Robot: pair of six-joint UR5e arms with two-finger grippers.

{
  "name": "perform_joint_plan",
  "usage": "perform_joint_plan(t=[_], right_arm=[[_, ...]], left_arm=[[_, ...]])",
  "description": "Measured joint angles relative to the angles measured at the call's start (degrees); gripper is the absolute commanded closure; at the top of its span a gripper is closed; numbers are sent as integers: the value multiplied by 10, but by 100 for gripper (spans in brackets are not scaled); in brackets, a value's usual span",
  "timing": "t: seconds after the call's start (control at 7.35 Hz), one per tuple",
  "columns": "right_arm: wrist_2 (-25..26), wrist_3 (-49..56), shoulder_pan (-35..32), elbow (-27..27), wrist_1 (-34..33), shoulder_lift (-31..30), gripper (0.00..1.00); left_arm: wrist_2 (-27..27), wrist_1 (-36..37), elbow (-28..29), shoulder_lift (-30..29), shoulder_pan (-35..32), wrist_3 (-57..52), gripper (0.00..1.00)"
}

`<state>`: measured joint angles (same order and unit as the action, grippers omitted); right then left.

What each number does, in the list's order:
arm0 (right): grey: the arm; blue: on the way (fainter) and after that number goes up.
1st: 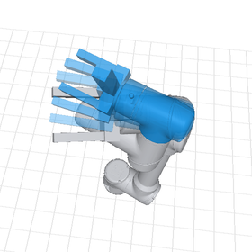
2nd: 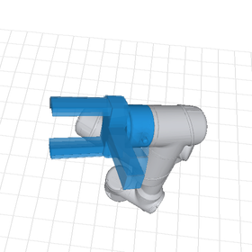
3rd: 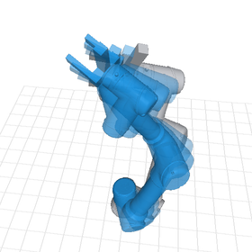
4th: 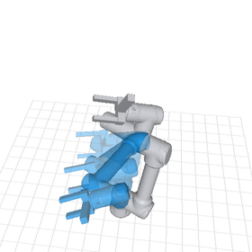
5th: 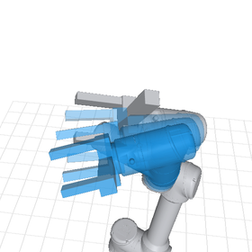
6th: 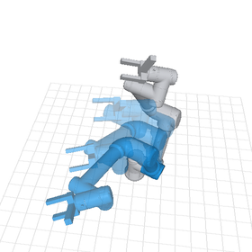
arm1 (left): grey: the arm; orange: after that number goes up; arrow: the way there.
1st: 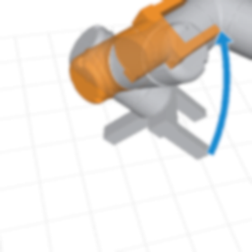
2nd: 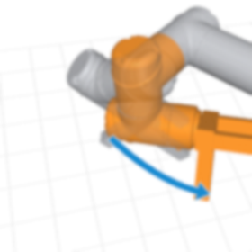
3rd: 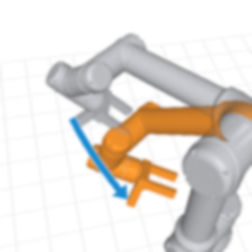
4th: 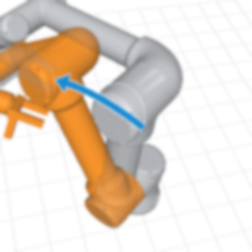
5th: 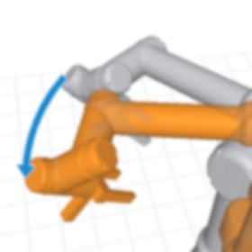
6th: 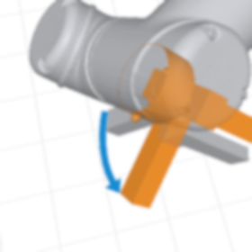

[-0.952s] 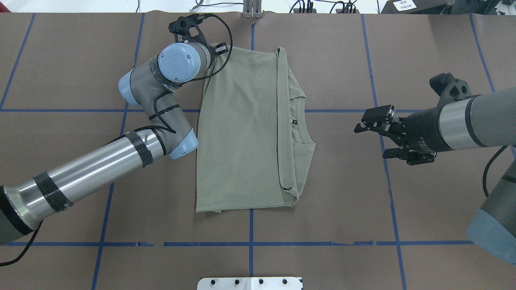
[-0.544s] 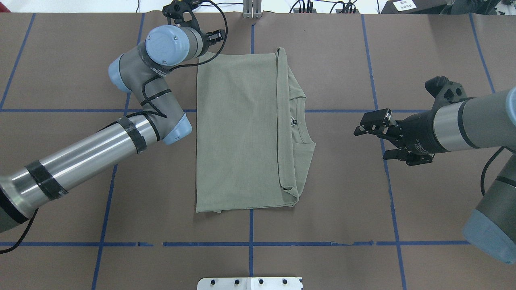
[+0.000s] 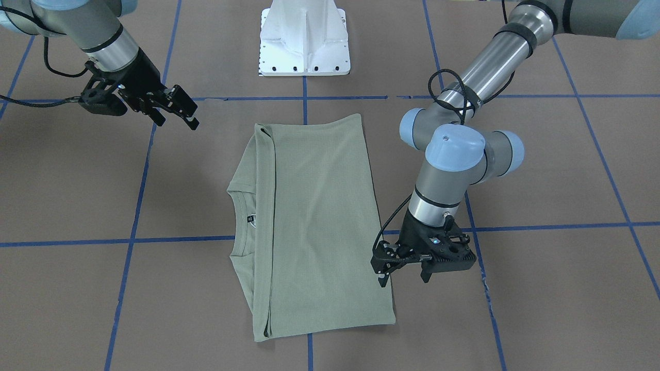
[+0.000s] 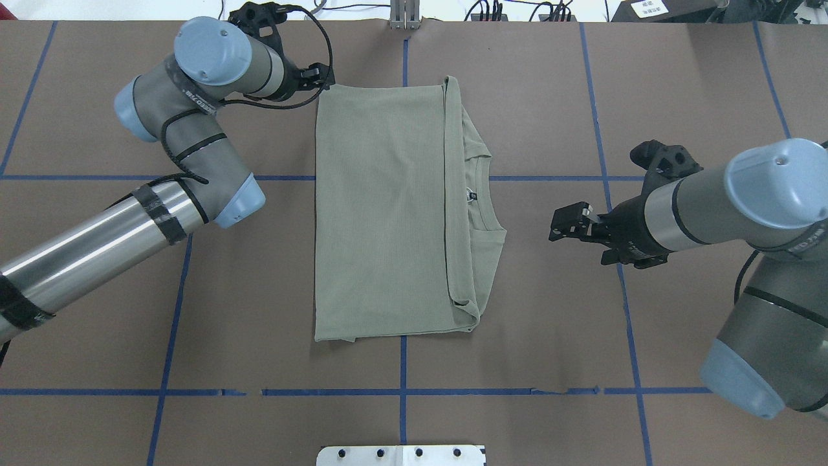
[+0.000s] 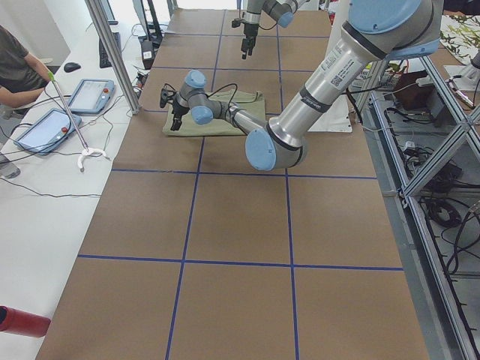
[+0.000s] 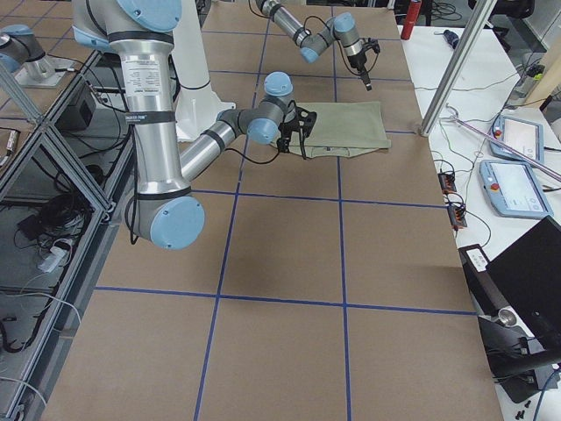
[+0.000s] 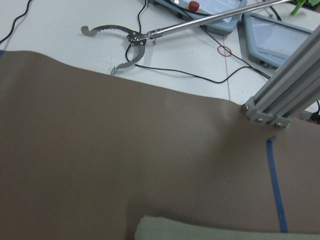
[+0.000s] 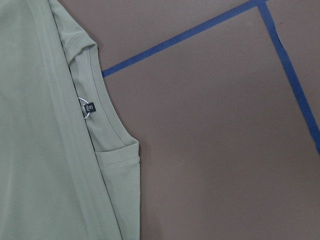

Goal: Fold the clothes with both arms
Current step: 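Release the shirt and raise the left gripper while the right gripper moves over the shirt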

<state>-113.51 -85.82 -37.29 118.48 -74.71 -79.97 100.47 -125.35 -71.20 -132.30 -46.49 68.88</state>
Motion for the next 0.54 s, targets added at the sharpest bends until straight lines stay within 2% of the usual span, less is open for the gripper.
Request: perform_joint_plan(t=[0.27, 0.54], right_arm=[[17, 76, 25, -41, -116, 99, 0], [54, 157, 57, -82, -157, 159, 0]], left_arm=[[21, 69, -120, 62, 0, -19, 0], [47, 103, -216, 119, 1, -23, 0]])
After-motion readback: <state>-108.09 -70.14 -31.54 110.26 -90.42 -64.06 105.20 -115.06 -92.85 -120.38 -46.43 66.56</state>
